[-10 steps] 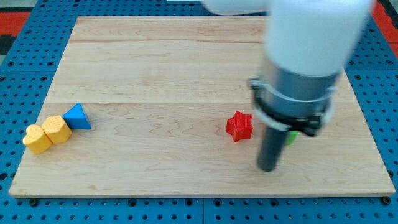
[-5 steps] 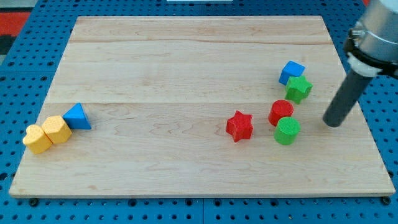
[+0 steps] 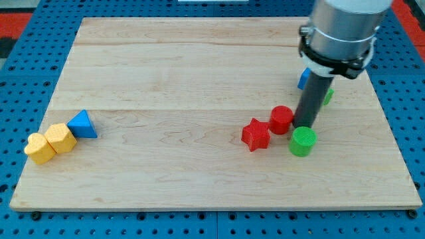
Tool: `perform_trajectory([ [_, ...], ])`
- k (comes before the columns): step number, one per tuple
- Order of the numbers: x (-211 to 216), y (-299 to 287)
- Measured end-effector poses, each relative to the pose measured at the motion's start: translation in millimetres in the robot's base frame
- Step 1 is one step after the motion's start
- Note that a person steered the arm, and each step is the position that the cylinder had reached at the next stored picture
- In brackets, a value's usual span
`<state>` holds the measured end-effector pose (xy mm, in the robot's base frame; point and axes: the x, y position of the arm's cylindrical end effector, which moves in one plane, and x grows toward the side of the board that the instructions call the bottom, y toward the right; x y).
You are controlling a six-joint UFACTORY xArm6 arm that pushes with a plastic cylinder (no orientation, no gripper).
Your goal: Make a triangle out of red blocks and green circle
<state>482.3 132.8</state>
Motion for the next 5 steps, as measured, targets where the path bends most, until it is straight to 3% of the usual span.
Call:
perform_trajectory([
  [3,9,-73],
  [5,33,-76],
])
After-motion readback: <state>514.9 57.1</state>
